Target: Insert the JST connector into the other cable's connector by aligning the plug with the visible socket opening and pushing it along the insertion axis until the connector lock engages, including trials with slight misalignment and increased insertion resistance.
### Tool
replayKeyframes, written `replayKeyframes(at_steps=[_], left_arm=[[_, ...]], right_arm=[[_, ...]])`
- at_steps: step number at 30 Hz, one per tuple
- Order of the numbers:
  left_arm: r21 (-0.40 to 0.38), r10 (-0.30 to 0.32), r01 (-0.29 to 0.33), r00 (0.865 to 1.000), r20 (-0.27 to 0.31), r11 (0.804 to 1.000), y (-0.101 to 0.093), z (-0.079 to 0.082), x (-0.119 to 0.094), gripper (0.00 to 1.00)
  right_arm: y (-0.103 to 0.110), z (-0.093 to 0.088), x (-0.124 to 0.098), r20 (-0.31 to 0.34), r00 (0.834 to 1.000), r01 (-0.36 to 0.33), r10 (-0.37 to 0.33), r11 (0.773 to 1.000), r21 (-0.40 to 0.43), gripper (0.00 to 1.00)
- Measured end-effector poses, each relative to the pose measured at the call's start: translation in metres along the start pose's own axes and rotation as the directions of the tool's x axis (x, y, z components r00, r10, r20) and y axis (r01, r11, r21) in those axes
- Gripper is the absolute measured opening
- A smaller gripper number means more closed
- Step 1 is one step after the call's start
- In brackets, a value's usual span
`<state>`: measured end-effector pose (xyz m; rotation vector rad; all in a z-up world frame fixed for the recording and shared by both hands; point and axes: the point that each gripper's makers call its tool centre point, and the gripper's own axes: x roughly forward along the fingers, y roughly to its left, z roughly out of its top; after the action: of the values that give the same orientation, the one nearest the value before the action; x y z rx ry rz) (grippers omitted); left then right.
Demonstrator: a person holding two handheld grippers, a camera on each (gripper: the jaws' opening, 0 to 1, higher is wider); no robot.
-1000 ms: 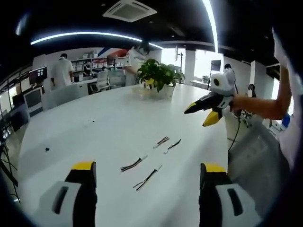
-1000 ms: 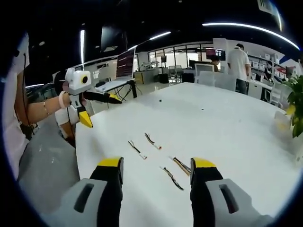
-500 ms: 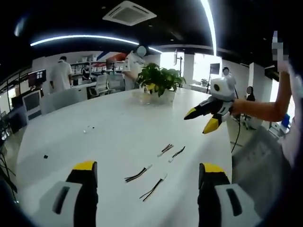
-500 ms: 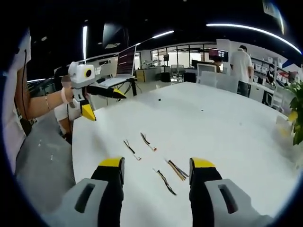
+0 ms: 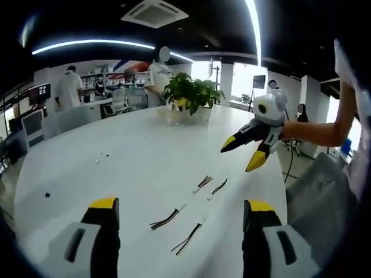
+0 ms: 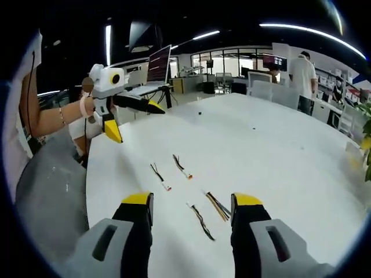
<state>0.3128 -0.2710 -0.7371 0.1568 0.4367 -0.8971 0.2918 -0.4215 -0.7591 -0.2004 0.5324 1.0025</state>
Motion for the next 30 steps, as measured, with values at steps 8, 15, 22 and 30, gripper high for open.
replayKeyframes(at_steps=[8, 15, 22, 30], left_arm=[[0.009, -0.011, 0.011, 1.000, -0.013, 1.000, 0.000, -0.004, 0.009, 0.84], [0.009, 0.013, -0.013, 1.000, -0.011, 1.000, 0.012, -0.005, 0.012, 0.83], [0.004, -0.001, 0.001, 1.000, -0.021, 1.000, 0.008, -0.009, 0.019, 0.82], [-0.018, -0.040, 0.040, 0.999, -0.021, 0.999, 0.004, -0.016, 0.025, 0.83]], right_arm=[[-0.008, 0.000, 0.008, -0.003, 1.000, -0.009, 0.009, 1.000, -0.011, 0.51], [-0.012, -0.003, 0.016, -0.035, 0.999, -0.036, 0.035, 0.999, -0.037, 0.51], [-0.014, -0.004, 0.027, -0.045, 0.997, -0.058, 0.056, 0.997, -0.051, 0.50], [-0.010, -0.007, 0.036, -0.064, 0.995, -0.083, 0.079, 0.994, -0.070, 0.50]])
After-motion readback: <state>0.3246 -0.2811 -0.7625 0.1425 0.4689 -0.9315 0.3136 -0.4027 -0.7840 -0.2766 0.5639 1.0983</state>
